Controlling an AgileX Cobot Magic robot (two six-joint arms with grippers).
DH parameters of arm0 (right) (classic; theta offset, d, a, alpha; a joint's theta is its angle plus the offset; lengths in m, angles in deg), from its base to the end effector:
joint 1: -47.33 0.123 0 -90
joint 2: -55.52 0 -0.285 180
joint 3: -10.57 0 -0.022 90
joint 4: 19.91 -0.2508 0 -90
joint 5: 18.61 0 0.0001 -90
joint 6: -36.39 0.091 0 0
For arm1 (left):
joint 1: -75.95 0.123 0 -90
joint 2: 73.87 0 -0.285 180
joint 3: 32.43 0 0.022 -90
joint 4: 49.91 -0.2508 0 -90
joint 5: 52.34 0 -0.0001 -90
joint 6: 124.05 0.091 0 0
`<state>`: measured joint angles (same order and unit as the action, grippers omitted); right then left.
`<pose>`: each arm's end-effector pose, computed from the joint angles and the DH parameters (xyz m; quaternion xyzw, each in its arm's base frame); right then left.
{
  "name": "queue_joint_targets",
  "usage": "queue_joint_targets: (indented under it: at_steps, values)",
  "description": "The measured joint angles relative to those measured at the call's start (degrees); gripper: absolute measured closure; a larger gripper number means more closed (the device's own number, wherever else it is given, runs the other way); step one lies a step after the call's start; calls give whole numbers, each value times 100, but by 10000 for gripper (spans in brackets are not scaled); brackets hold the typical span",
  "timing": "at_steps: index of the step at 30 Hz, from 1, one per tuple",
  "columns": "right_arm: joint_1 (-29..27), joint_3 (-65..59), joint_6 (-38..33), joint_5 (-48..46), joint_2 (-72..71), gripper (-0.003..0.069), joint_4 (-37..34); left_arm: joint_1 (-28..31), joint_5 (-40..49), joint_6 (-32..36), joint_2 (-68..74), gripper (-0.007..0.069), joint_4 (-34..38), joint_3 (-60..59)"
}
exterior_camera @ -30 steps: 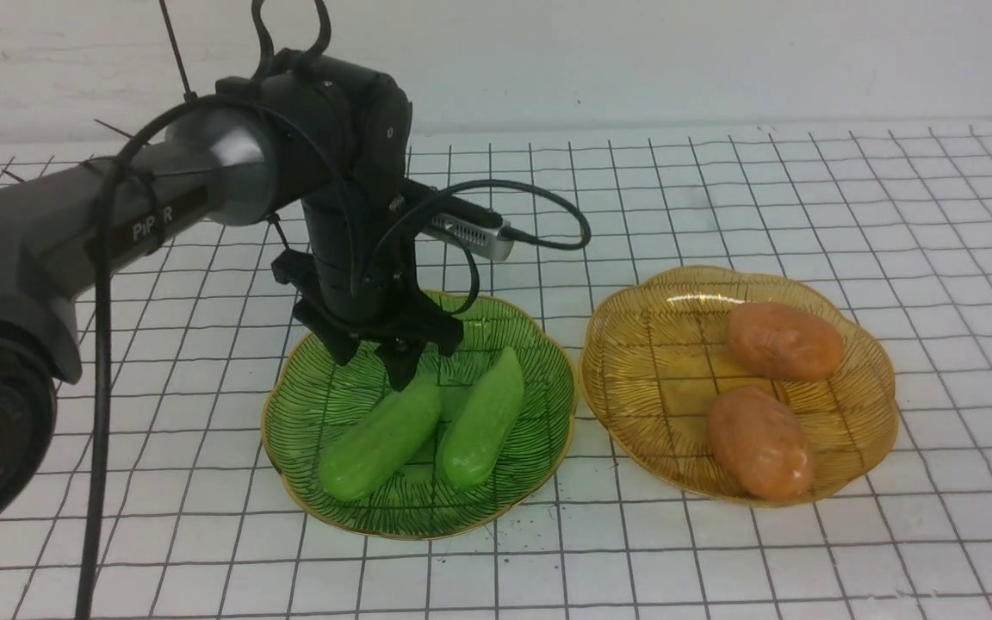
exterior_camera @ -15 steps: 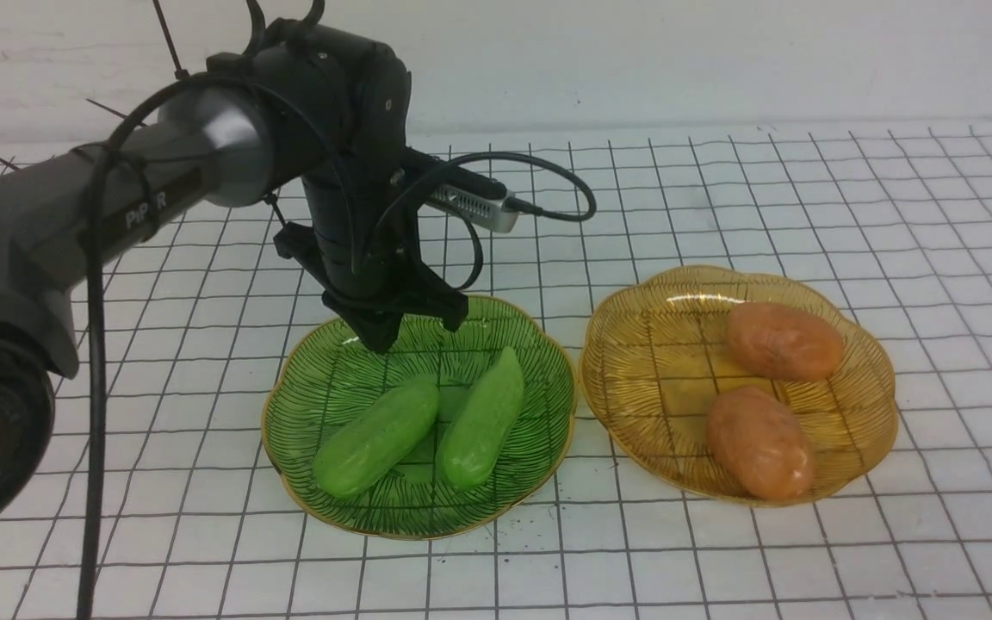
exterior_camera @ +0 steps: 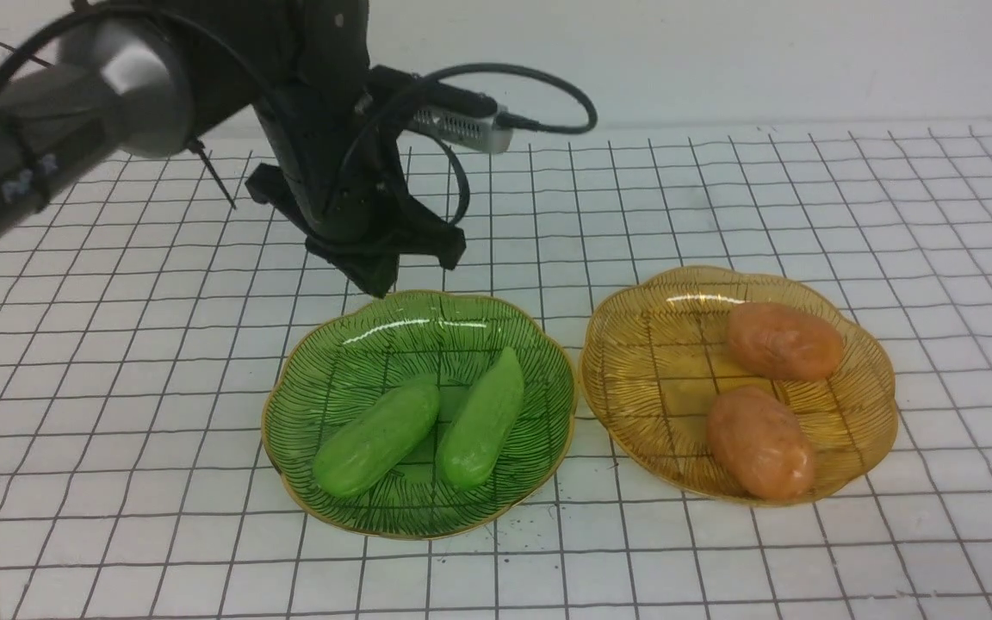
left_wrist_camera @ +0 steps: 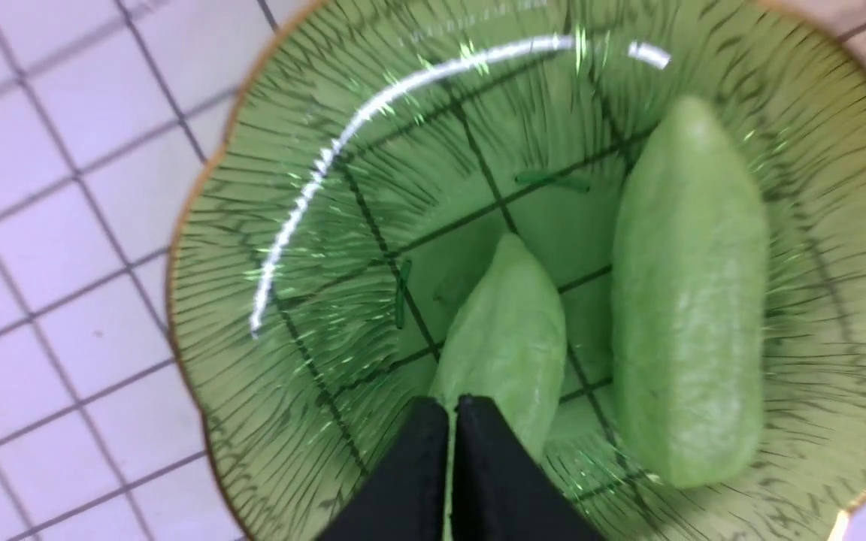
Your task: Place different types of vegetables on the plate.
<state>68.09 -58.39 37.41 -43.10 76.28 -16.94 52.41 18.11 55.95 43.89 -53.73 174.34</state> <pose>0.0635 0.0220 0.2099 -0.1576 0.8246 0.0811 0.5373 0.3807 -0.1596 0.3068 0.2070 0.9644 -0.0008 0.1645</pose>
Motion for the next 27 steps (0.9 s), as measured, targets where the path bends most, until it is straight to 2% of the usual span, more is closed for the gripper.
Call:
queue_joint_targets:
  at_steps: [3, 6, 9, 10, 14, 20, 27]
  values:
    - [-219, -225, 0, -8, -314, 674, 0, 0, 11, 0, -79, 631, 4, 6]
    - [-770, -673, 0, -28, -889, 674, 0, 0, 16, 0, -146, 631, 11, 6]
    - [-1061, -849, 0, -28, -1150, 674, 0, 0, 23, 0, -279, 631, 11, 1]
    - [-1333, -911, 0, 39, -1310, 674, 2, 0, 30, 0, -481, 631, 13, -3]
    - [-1669, -928, -2, 135, -1341, 674, 7, 0, 30, -38, -842, 631, 68, -24]
    - [-1722, -932, -2, 168, -1341, 674, 7, 0, 41, -38, -1810, 631, 289, -544]
    - [-1330, -932, -2, 170, -1341, 674, 18, 0, 128, -44, -3224, 631, 305, -1844]
